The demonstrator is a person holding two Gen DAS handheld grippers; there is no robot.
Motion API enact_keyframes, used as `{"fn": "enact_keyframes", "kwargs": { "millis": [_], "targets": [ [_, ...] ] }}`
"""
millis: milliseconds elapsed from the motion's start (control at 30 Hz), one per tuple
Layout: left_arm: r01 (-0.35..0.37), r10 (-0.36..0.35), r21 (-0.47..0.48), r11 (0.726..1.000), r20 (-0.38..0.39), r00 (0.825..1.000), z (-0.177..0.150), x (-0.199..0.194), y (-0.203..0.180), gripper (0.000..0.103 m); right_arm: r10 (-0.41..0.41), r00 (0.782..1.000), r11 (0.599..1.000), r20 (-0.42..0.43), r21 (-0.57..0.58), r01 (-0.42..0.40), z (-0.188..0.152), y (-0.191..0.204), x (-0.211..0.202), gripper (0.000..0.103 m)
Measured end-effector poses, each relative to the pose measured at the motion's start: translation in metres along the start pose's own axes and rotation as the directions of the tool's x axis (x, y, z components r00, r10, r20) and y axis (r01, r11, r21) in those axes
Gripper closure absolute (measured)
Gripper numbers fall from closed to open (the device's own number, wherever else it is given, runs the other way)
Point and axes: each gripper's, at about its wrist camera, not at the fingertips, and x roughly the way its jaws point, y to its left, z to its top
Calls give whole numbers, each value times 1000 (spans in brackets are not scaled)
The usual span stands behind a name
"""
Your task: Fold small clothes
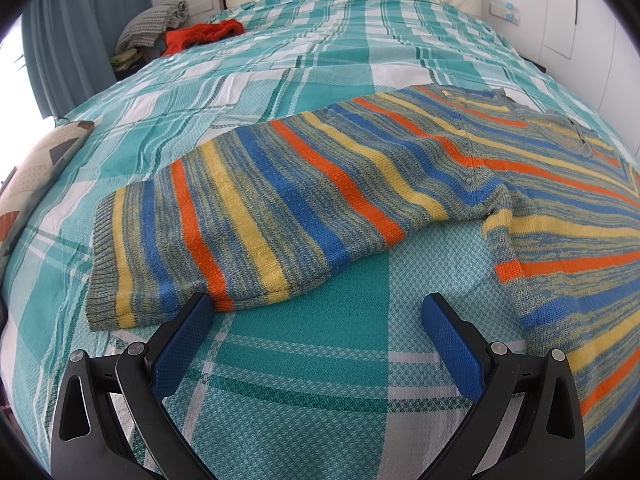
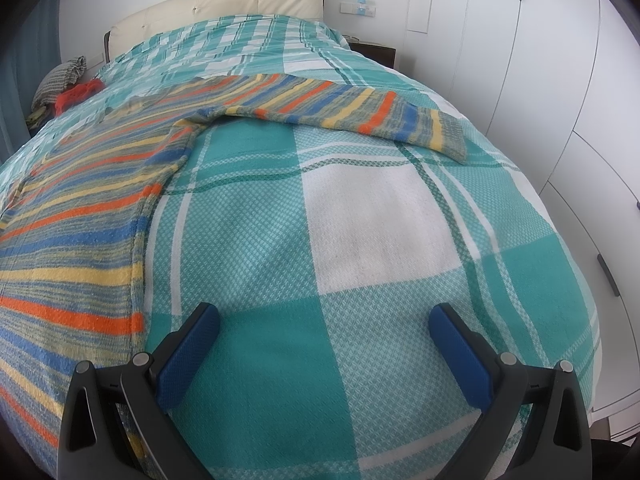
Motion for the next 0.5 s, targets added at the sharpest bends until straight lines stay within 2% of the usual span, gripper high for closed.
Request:
{"fn": "enact_keyframes", "kwargs": {
  "millis": [500],
  "targets": [
    [-1, 1, 0, 1000, 0, 1000, 0, 0, 0, 0, 4, 1000, 1000, 3, 0, -4, -1, -1, 0, 0]
  ]
}}
